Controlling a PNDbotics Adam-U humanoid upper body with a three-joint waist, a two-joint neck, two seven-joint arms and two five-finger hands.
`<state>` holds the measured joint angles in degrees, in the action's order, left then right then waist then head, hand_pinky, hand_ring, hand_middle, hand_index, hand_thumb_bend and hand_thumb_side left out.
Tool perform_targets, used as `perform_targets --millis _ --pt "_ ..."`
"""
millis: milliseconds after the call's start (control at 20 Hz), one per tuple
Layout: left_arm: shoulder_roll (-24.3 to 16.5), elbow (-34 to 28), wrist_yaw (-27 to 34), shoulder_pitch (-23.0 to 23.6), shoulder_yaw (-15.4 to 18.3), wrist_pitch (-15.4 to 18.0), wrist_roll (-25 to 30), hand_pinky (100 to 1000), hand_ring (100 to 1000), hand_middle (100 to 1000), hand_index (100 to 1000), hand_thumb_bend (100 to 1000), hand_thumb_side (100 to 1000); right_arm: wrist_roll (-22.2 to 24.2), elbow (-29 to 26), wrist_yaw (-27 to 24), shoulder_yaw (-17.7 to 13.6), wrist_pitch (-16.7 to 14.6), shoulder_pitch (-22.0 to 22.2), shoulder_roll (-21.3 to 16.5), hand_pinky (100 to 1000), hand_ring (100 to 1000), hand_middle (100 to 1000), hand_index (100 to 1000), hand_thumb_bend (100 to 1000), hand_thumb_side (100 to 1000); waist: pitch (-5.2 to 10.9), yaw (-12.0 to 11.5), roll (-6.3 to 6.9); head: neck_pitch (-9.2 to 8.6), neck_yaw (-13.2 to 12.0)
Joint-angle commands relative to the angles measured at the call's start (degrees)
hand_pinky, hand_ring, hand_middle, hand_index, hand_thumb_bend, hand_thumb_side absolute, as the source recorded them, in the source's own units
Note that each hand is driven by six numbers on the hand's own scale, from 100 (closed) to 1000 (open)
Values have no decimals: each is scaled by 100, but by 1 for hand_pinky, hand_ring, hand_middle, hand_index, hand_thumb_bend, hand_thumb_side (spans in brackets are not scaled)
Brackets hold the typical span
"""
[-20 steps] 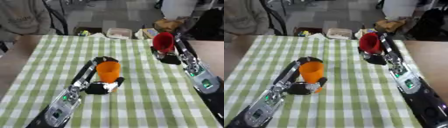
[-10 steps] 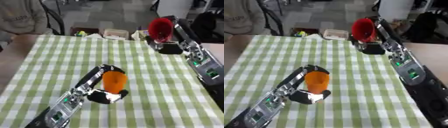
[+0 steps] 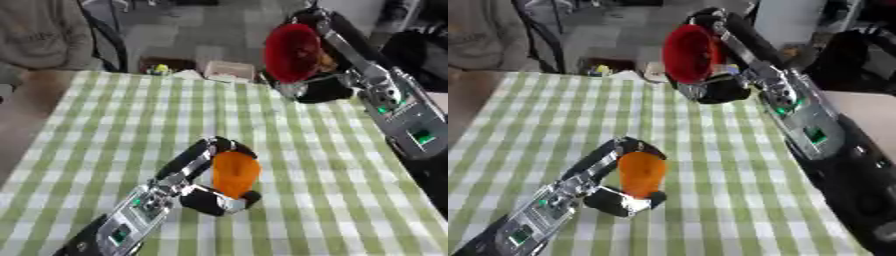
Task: Pour the contents of one cup into another cup.
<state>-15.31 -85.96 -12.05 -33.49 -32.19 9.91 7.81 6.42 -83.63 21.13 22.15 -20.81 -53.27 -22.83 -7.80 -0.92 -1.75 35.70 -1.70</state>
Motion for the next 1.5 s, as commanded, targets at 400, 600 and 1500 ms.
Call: perform_targets --millis 400,600,1500 --pt "34 -130 -125 -193 -105 123 174 359 228 123 657 152 237 203 47 764 211 -398 -240 209 572 518 376 501 100 105 114 -48 29 -34 -24" --pt "28 -147 -135 -193 -114 137 208 360 228 123 654 151 238 221 116 985 268 -532 -241 252 574 520 376 501 100 101 111 -49 25 -32 -42" --pt "-86 -267 24 -82 0 107 157 362 229 123 644 143 238 119 161 1377 326 -784 -65 79 578 525 377 499 100 100 108 -35 27 -8 -112"
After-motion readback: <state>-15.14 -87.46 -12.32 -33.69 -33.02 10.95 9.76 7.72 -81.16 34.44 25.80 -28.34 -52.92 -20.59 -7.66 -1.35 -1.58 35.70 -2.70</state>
